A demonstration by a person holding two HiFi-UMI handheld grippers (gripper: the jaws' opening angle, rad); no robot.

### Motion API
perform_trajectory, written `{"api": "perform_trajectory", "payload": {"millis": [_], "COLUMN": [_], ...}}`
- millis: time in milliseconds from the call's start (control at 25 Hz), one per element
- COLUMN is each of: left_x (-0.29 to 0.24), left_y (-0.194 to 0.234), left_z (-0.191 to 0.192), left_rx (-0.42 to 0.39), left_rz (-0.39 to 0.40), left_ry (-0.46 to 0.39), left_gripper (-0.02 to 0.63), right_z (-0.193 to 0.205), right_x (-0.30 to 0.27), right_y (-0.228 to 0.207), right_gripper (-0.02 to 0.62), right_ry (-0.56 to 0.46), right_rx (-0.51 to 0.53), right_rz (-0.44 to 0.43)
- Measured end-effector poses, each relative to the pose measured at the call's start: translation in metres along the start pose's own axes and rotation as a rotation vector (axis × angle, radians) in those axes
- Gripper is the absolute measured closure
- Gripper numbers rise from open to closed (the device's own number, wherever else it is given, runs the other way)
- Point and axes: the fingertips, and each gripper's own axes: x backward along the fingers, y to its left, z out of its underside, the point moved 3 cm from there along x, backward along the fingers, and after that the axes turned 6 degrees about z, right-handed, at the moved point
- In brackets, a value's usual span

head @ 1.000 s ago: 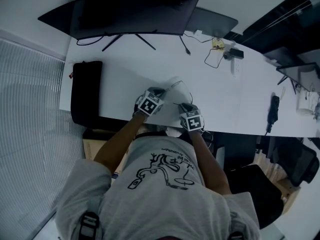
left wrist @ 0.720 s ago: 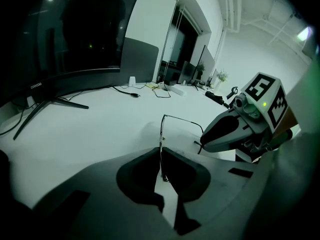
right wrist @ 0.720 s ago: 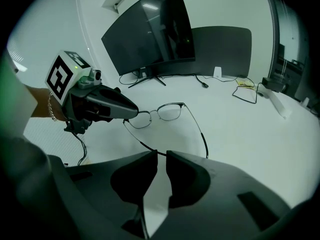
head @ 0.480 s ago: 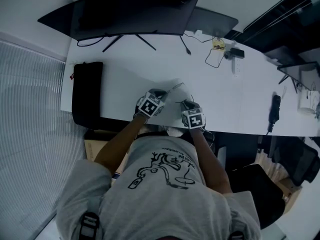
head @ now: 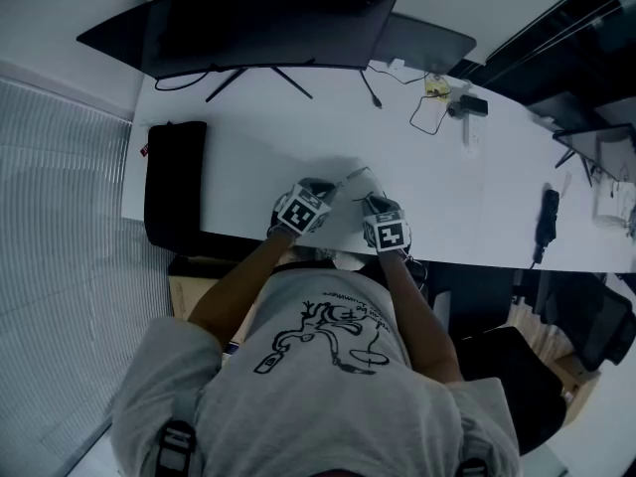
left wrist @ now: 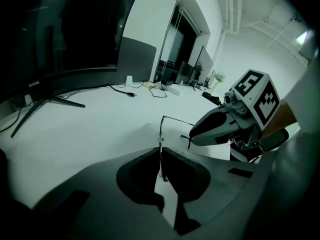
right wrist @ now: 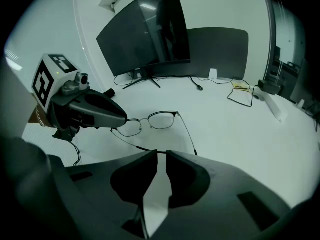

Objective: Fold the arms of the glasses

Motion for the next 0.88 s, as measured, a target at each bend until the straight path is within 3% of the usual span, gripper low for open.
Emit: {"api": "perform_trajectory", "payload": {"millis": [880], "left_x": [-0.001], "left_y": [-0.019], "left_z": [0.007], "left_rx": [-0.003], "left_rz": [0.040], "left_ry": [0.015], "left_gripper": [0.574], "right_z": [0.002], "right_x": [-0.001], "right_y": [-0.002], "right_gripper": [0.541], "right_ry": [0.010], "right_rx": [-0.056], "right_rz": [0.007]}}
